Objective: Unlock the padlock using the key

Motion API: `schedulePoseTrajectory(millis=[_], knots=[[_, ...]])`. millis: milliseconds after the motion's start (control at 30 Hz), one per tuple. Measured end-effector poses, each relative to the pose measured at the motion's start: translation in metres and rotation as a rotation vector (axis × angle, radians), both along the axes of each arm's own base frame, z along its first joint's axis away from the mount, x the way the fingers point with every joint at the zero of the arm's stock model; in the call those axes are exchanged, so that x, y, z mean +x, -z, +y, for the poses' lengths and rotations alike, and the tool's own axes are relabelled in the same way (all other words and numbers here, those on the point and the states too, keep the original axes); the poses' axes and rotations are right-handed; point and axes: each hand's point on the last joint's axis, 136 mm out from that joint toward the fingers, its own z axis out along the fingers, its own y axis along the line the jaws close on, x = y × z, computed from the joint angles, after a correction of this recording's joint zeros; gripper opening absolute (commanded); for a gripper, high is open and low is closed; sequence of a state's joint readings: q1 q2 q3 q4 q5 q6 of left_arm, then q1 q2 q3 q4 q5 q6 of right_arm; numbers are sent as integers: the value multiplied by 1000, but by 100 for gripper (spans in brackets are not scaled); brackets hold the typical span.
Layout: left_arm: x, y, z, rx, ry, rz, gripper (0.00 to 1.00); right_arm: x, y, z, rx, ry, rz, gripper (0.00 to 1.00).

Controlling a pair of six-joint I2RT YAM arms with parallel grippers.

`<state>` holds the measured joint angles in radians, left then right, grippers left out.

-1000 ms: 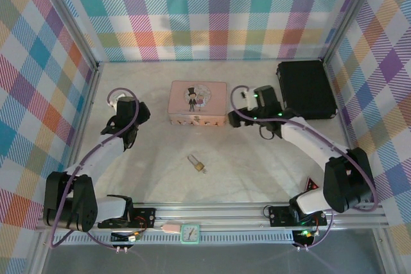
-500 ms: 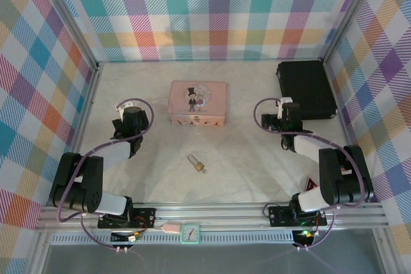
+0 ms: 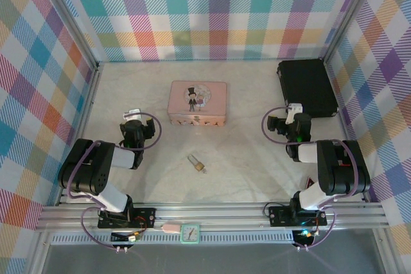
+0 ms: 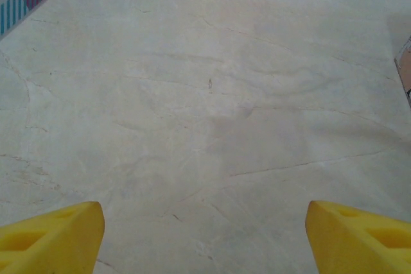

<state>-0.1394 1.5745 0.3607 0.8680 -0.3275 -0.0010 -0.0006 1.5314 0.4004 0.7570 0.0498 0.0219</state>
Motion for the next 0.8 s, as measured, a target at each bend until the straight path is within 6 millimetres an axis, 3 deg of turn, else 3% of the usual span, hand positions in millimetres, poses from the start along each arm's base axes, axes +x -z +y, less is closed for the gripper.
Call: schedulePoseTrajectory(millis=[33, 67, 800], knots=[[2, -2, -1, 0, 4, -6, 98, 1, -2, 1, 1, -4, -11, 99], [3, -4, -1, 5, 8, -10, 100, 2, -3, 1, 3, -6, -15, 99], [6, -6, 1, -3, 8, -17, 100, 3, -7, 6, 13, -29, -30, 99]])
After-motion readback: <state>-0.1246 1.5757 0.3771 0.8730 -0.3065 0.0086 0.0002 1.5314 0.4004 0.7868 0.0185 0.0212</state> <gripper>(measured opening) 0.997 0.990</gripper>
